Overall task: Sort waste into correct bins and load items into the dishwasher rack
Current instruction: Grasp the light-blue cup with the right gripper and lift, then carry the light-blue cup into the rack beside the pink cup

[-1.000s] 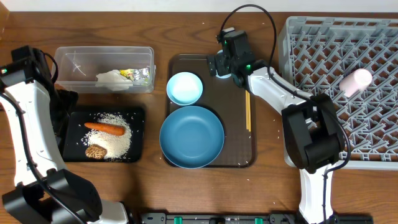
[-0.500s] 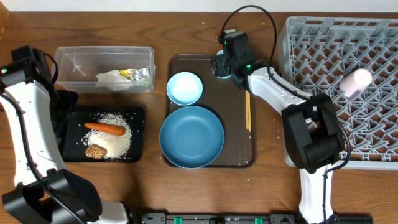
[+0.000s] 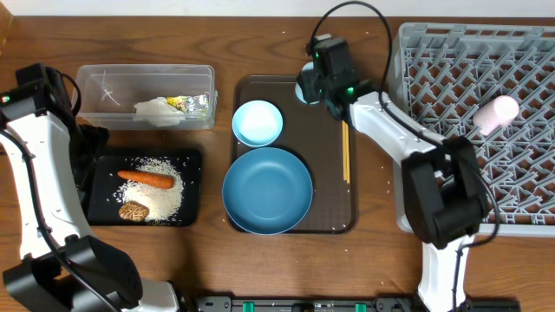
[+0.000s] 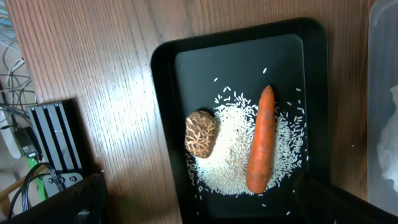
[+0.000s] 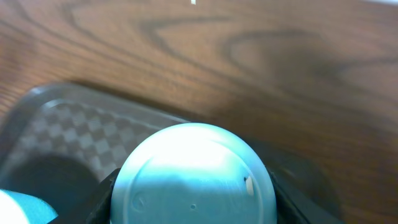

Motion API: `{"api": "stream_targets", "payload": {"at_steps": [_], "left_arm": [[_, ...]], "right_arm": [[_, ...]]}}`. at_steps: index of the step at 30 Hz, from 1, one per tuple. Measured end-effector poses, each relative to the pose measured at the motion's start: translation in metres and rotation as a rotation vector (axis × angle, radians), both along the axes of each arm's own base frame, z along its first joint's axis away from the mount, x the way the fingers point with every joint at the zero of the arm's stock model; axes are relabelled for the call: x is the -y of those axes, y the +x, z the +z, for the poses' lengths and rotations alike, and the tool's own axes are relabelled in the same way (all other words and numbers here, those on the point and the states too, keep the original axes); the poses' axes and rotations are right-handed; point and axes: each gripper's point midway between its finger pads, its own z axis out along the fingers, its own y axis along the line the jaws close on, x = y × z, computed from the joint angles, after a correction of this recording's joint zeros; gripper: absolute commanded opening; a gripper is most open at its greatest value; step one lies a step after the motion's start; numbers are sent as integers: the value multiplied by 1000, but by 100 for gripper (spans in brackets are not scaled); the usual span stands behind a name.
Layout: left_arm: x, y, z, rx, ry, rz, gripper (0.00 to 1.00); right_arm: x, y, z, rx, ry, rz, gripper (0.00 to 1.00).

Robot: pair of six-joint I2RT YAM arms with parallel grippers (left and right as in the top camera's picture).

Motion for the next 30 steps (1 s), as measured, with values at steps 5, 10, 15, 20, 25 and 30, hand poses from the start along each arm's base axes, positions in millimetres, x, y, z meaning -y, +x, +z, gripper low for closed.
{"api": "stream_targets", "payload": {"at_steps": [5, 10, 15, 20, 25, 30], "left_arm": [[0, 0, 0, 0, 0, 0, 98], [0, 0, 0, 0, 0, 0, 98], [0, 0, 0, 0, 0, 0, 98], [0, 0, 0, 0, 0, 0, 98], [0, 0, 0, 0, 0, 0, 98], [0, 0, 0, 0, 0, 0, 98]], "right_arm": [[21, 5, 55, 90, 16, -52, 51], [100, 12, 140, 228, 35, -203, 52], [226, 10, 189, 314, 17, -444, 53], [353, -9, 187, 300, -29, -684, 53], [441, -38, 184, 290, -34, -838, 55], [475, -49, 165, 249, -32, -895, 59]]}}
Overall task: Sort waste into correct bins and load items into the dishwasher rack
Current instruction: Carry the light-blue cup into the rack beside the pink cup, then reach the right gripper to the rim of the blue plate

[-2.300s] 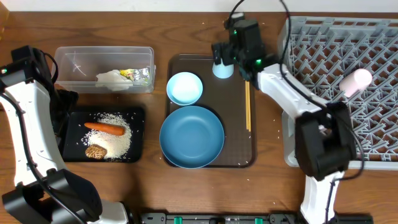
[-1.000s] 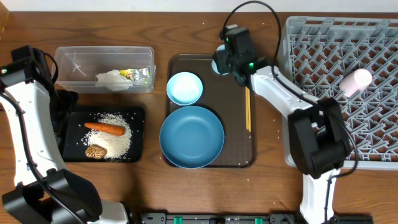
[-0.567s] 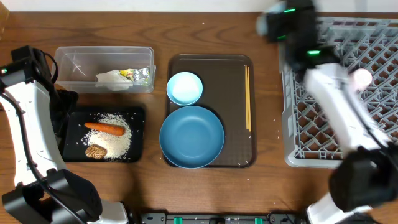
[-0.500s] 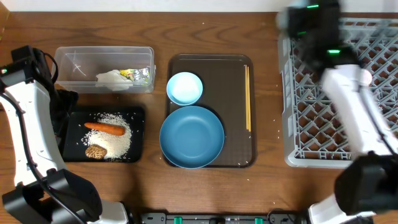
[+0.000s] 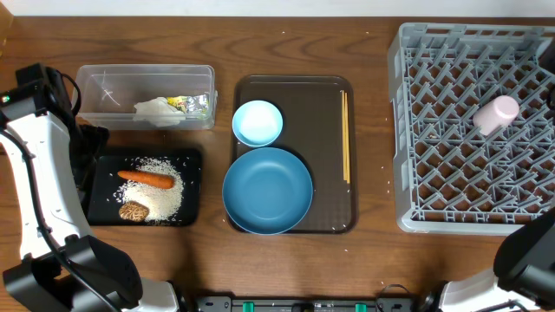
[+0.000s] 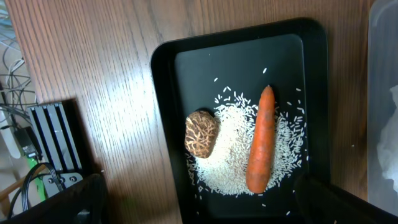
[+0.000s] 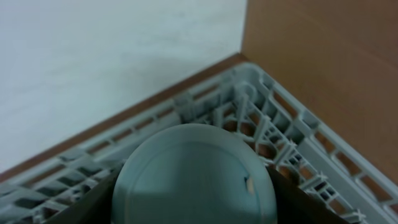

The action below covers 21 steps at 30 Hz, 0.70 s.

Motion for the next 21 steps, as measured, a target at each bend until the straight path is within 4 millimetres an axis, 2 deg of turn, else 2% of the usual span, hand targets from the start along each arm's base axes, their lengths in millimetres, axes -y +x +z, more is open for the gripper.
{"api": "stream_targets", "payload": {"at_steps": [6, 9, 12, 13, 21], "left_arm": [[0, 0, 0, 0, 1, 0, 98], [0, 0, 0, 0, 0, 0, 98], [0, 0, 0, 0, 0, 0, 98], [0, 0, 0, 0, 0, 0, 98], [0, 0, 0, 0, 0, 0, 98]], "right_arm": [[10, 5, -57, -103, 60, -5, 63], [10, 8, -76, -135, 80, 0, 70], [11, 9, -79, -140, 79, 4, 85], [11, 10, -79, -137, 79, 4, 87], [6, 7, -83, -162, 94, 15, 89]]}}
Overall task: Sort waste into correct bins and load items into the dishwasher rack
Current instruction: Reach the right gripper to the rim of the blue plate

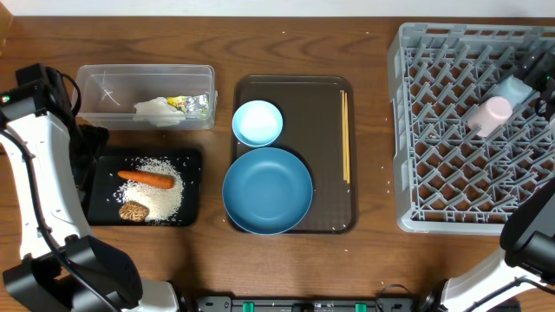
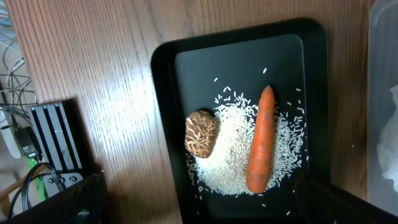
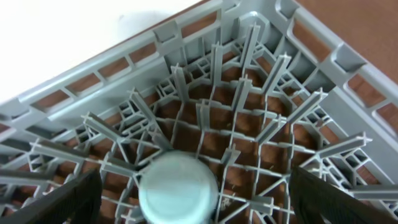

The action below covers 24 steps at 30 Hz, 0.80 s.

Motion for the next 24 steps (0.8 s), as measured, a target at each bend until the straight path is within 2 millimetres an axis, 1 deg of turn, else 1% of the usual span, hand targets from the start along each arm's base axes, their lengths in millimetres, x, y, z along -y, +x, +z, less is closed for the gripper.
{"api": "stream_targets", "payload": {"at_steps": [3, 5, 7, 8, 11, 13, 15, 17, 19, 20, 22, 23, 24], "left_arm": [[0, 0, 0, 0, 0, 0, 98], [0, 0, 0, 0, 0, 0, 98], [0, 0, 0, 0, 0, 0, 98], [0, 0, 0, 0, 0, 0, 98], [0, 0, 0, 0, 0, 0, 98], [0, 0, 0, 0, 0, 0, 98], [0, 0, 0, 0, 0, 0, 98], [0, 0, 0, 0, 0, 0, 98], [0, 0, 0, 0, 0, 0, 98], [0, 0, 0, -1, 0, 0, 98], [0, 0, 0, -1, 0, 0, 98], [0, 0, 0, 0, 0, 0, 98], [0, 0, 0, 0, -1, 0, 98]], "right_arm": [[-8, 1, 8, 13, 5, 20, 91], [-22, 5, 23, 42, 6, 57, 92], [-49, 11, 49, 100, 10, 130, 93], [-67, 14, 66, 138, 13, 179, 93], [-132, 17, 119, 254, 28, 352, 96], [-185, 12, 152, 325, 46, 492, 95], [-236, 4, 175, 372, 72, 631, 96], [-276, -3, 183, 383, 99, 734, 98], [-317, -11, 179, 364, 134, 835, 99], [-342, -17, 172, 330, 161, 887, 99], [-382, -33, 153, 247, 211, 976, 99], [-412, -49, 140, 182, 244, 1042, 99], [-424, -56, 133, 150, 259, 1070, 99]]}}
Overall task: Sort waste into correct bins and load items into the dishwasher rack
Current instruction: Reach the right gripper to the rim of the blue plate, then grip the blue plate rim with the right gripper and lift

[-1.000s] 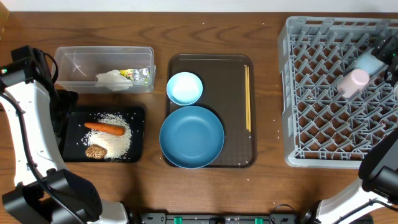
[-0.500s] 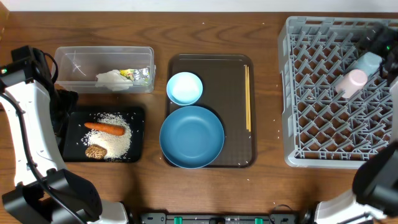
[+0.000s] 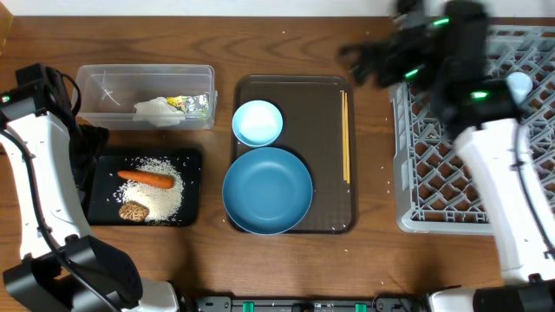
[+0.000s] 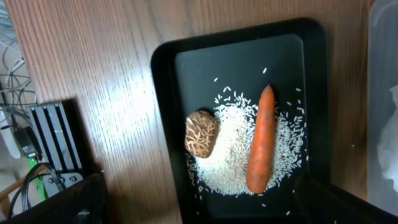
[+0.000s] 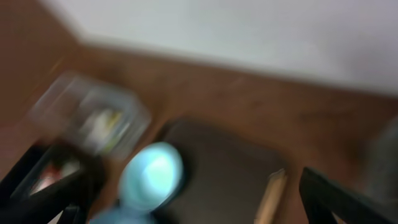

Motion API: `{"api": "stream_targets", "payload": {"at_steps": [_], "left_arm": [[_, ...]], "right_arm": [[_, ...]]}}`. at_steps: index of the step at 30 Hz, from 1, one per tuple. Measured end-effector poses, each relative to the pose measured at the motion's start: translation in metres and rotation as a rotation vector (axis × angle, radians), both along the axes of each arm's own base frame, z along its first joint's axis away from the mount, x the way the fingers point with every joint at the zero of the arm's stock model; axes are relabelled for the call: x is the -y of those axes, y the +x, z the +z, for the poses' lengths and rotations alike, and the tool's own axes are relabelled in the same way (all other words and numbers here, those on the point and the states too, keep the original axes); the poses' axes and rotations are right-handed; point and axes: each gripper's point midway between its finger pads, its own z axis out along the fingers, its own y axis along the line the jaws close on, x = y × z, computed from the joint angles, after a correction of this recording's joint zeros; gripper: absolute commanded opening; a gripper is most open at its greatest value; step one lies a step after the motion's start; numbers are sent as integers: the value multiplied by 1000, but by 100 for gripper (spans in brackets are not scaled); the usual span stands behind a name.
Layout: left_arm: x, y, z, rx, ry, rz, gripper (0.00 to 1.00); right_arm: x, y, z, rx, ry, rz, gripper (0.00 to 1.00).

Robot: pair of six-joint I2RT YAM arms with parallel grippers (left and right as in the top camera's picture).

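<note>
On the brown tray [image 3: 329, 212] lie a small blue bowl [image 3: 257, 122], a large blue plate [image 3: 267, 190] and a pair of chopsticks [image 3: 345, 139]. The grey dishwasher rack [image 3: 434, 173] stands at the right, with a pale blue cup [image 3: 519, 85] in its far part. My right gripper [image 3: 360, 56] hangs blurred over the tray's far right corner, open and empty. The right wrist view shows the bowl [image 5: 151, 176] and chopsticks [image 5: 270, 193] below it. My left gripper [image 4: 199, 214] is open above the black tray [image 4: 165, 124].
The black tray holds rice, a carrot [image 4: 260, 140] and a mushroom [image 4: 201, 133]. Behind it stands a clear bin [image 3: 143, 82] with wrappers in it. My right arm [image 3: 499, 147] crosses over the rack's middle.
My right gripper was open over the blue cup standing in the rack. Now it is to the left, over the brown tray's far right corner. The left arm has not moved.
My right gripper was shut on the blue cup at the tray's far end. Then it held the cup over the rack's far corner. Then the cup stood in the rack by a pink cup with the gripper open, and now the gripper is back at the tray.
</note>
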Motion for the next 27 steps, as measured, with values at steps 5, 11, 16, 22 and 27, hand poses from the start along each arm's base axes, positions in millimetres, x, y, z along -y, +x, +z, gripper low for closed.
{"api": "stream_targets", "payload": {"at_steps": [5, 11, 16, 22, 27], "left_arm": [[0, 0, 0, 0, 0, 0, 98], [0, 0, 0, 0, 0, 0, 98], [0, 0, 0, 0, 0, 0, 98], [0, 0, 0, 0, 0, 0, 98], [0, 0, 0, 0, 1, 0, 98]], "right_arm": [[-77, -59, -41, -177, -56, 210, 97], [-157, -121, -100, -323, -158, 434, 82], [-202, -162, -156, -420, -259, 555, 77], [-228, -206, -212, -517, -369, 654, 72], [-232, -229, -230, -559, -427, 690, 62]]}}
